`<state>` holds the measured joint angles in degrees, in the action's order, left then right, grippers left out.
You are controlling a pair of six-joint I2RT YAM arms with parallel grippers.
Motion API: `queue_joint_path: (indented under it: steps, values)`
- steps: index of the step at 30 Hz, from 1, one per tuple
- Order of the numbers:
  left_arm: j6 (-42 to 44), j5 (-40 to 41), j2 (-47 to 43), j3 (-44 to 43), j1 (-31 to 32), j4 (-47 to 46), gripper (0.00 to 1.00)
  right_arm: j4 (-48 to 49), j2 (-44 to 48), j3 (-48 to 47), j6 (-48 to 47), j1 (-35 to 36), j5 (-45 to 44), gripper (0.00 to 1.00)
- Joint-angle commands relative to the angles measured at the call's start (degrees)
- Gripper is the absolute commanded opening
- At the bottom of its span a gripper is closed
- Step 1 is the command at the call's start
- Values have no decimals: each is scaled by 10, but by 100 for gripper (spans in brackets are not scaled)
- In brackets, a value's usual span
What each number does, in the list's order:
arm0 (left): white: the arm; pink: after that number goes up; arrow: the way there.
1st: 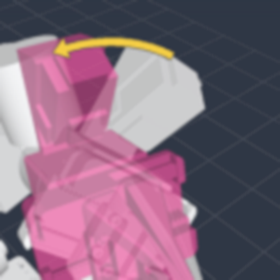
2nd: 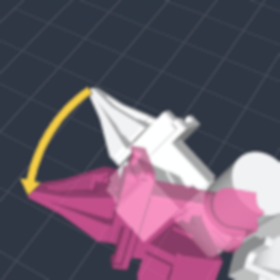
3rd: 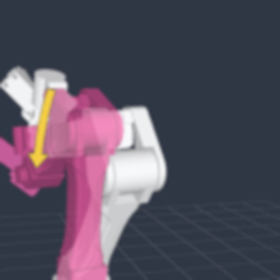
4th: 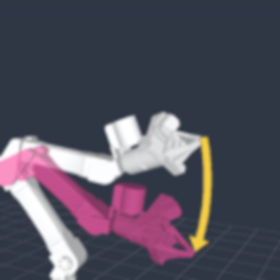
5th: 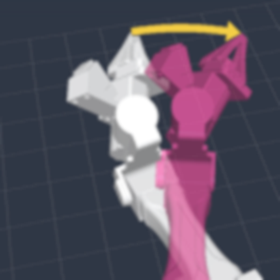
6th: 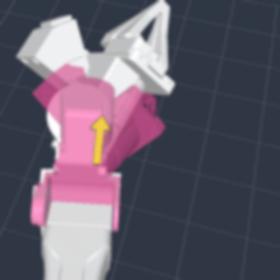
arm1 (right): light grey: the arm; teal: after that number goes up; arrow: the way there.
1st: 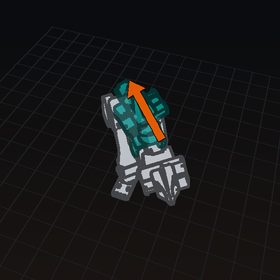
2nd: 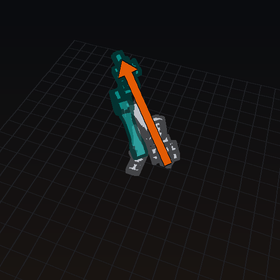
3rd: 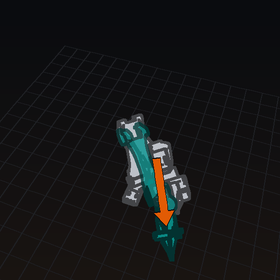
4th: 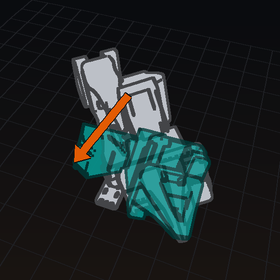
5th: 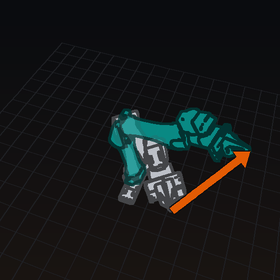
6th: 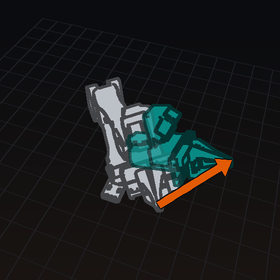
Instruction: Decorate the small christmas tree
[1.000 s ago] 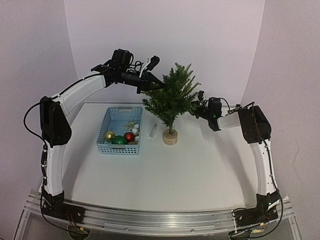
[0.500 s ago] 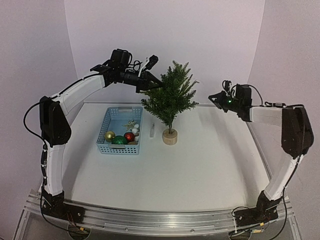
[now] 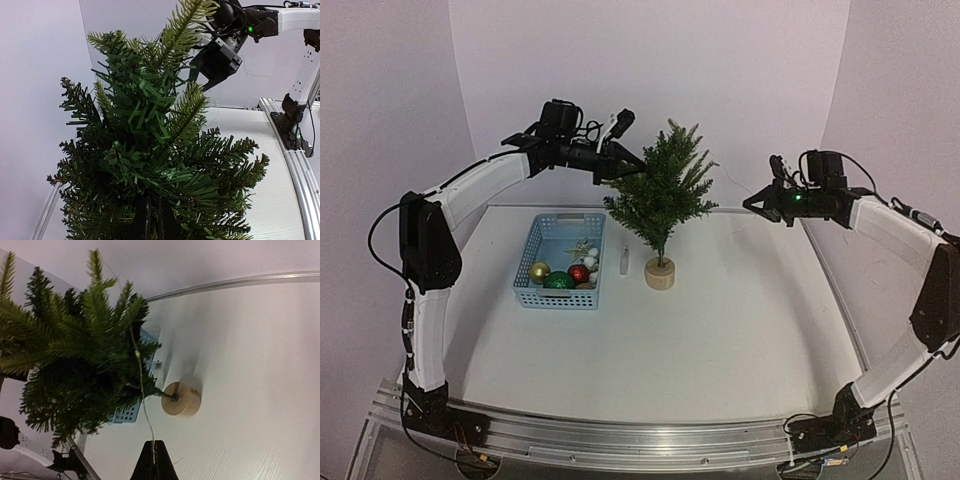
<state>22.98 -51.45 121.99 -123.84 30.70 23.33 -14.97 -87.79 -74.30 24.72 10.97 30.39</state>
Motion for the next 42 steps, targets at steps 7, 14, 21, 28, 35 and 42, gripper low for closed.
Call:
queue_joint_path:
  steps: [7,14,21,28,35,42]
  values:
    - [-26,0,-23,16,-1,-32,0,-106,33,-68,22,93,134,0]
    - [-27,-12,-34,37,2,-26,0,-76,-19,-124,50,173,129,0]
    - [-29,-24,-32,35,13,-30,0,82,-23,-76,163,211,94,0]
    - [-41,-35,-35,23,13,-21,0,220,-20,-34,267,229,17,0]
    - [-41,-45,-47,15,8,7,26,260,-37,-34,293,245,-15,0]
    - [-39,-44,-53,-15,2,25,53,261,-21,-6,295,247,-66,0]
